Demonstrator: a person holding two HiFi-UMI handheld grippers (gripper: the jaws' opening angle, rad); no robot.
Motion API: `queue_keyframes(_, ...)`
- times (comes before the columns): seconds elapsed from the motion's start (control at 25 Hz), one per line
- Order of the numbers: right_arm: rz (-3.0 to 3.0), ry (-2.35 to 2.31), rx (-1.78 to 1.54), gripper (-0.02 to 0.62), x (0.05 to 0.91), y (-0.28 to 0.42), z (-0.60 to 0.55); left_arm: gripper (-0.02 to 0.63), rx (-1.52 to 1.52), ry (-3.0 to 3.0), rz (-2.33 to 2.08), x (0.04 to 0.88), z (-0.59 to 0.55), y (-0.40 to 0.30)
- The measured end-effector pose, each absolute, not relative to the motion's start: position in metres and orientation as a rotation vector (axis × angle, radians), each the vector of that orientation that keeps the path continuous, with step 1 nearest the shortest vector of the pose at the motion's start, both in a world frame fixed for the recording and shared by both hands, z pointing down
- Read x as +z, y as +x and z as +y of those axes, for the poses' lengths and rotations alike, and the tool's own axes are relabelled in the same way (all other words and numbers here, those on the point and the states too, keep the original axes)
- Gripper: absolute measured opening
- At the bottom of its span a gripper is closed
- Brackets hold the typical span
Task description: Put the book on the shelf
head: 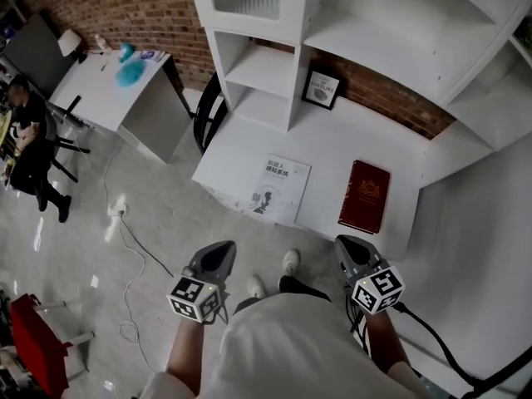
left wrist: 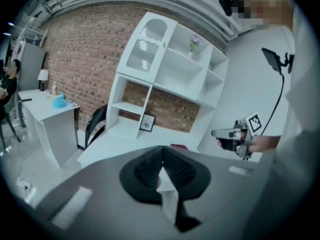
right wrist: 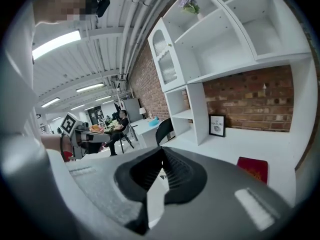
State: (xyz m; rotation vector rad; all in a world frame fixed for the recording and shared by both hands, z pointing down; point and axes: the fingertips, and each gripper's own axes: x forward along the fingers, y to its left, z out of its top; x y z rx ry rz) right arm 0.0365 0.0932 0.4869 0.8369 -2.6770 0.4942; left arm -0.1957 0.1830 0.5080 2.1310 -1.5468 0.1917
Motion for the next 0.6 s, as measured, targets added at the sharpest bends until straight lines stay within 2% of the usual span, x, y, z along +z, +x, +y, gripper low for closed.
queue_keyframes(0.6, -2.657, 0.602, 0.51, 0.002, 0.525, 0.031, 0.018, 0.008, 0.19, 2.028, -1.586, 0.545, 0.117, -0.177)
